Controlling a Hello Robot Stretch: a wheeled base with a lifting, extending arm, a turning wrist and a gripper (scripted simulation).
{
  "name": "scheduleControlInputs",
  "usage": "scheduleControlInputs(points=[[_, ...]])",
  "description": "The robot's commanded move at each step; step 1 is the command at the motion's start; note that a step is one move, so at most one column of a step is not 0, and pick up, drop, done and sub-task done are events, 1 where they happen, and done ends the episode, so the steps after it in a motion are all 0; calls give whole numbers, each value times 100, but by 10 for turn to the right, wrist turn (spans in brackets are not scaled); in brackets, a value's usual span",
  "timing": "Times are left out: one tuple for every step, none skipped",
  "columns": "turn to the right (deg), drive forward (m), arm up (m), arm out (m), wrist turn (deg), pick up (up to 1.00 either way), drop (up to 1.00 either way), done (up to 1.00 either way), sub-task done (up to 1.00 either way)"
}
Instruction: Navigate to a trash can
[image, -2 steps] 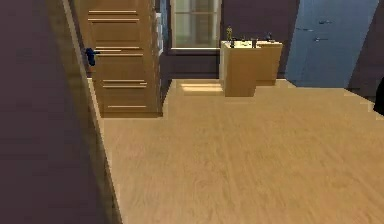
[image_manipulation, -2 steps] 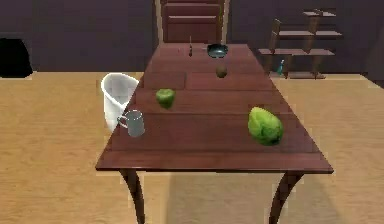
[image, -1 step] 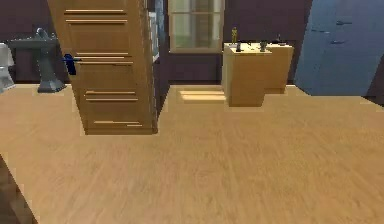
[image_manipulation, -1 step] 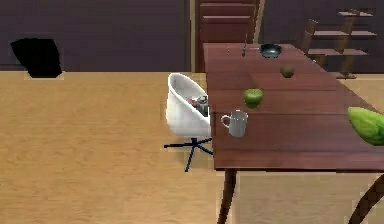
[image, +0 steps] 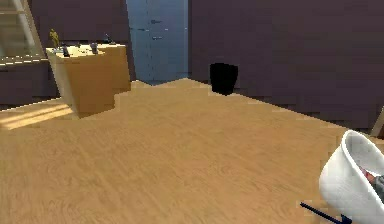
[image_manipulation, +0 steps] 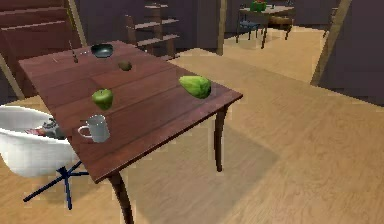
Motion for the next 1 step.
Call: scheduleControlInputs(points=[[150,0,0,0,0,0,0,0,0]])
